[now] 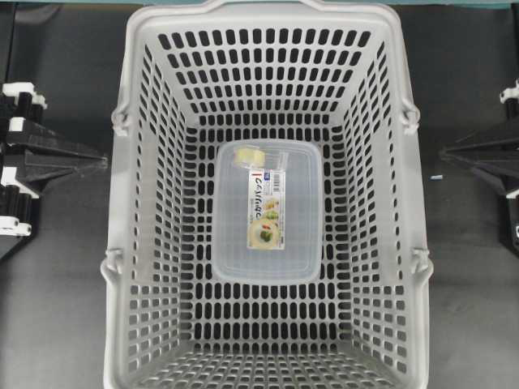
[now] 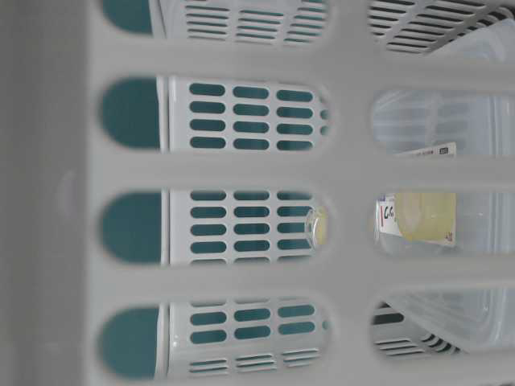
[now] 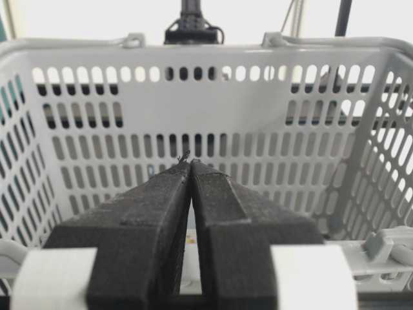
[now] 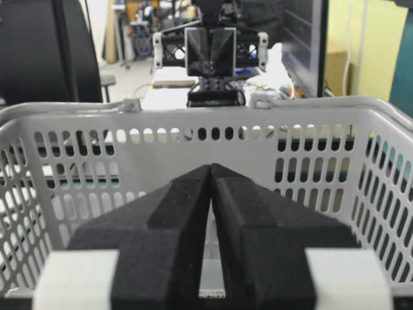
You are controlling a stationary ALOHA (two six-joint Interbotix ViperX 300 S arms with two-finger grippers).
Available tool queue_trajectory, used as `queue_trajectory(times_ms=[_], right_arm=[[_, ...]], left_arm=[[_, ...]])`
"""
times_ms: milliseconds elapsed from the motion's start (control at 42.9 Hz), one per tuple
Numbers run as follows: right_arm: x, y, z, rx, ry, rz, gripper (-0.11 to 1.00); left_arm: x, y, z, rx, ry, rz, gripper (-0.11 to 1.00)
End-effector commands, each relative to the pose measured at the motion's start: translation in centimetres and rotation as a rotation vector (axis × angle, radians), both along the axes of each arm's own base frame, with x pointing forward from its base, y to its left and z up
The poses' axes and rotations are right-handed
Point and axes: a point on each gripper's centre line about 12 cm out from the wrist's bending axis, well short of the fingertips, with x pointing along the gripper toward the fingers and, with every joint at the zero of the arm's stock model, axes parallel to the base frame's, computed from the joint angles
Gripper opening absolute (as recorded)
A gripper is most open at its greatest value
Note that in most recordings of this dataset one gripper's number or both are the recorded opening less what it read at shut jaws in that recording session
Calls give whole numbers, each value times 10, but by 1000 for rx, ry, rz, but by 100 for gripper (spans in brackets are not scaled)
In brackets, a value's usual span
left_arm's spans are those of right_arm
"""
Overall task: Pick up the cellophane tape from the shopping basket with the left arm.
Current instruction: 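Move the left gripper from the basket's left side over the tape roll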
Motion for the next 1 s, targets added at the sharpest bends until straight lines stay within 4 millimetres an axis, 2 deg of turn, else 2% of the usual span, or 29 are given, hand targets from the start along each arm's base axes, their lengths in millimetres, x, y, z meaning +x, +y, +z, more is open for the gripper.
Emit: queue_trajectory(times_ms=[0, 93, 233, 303, 350, 490, 723, 910, 980], right_arm=[[3, -1, 6, 9, -11, -5, 1], [3, -1, 5, 9, 3, -4, 1], [2, 0, 3, 8, 25, -2, 1], [1, -1, 2, 8, 35, -3, 1], [1, -1, 2, 8, 41, -3, 1], [0, -1, 2, 8, 44, -3, 1], [-1, -1, 1, 8, 60, -3, 1], [-2, -1, 3, 8, 54, -3, 1], [-3, -1, 4, 8, 49, -3, 7]], left_arm=[[9, -2, 19, 6, 34, -14, 6], [18, -2, 30, -10, 120, -9, 0], [38, -1, 50, -13, 268, -1, 0], [54, -1, 57, -10, 369, 7, 0], [73, -1, 60, -3, 471, 8, 0], [107, -4, 65, 9, 593, 2, 0], [156, -10, 51, 32, 792, -8, 0], [180, -9, 36, 32, 893, -1, 0], [188, -9, 29, 32, 922, -1, 0]])
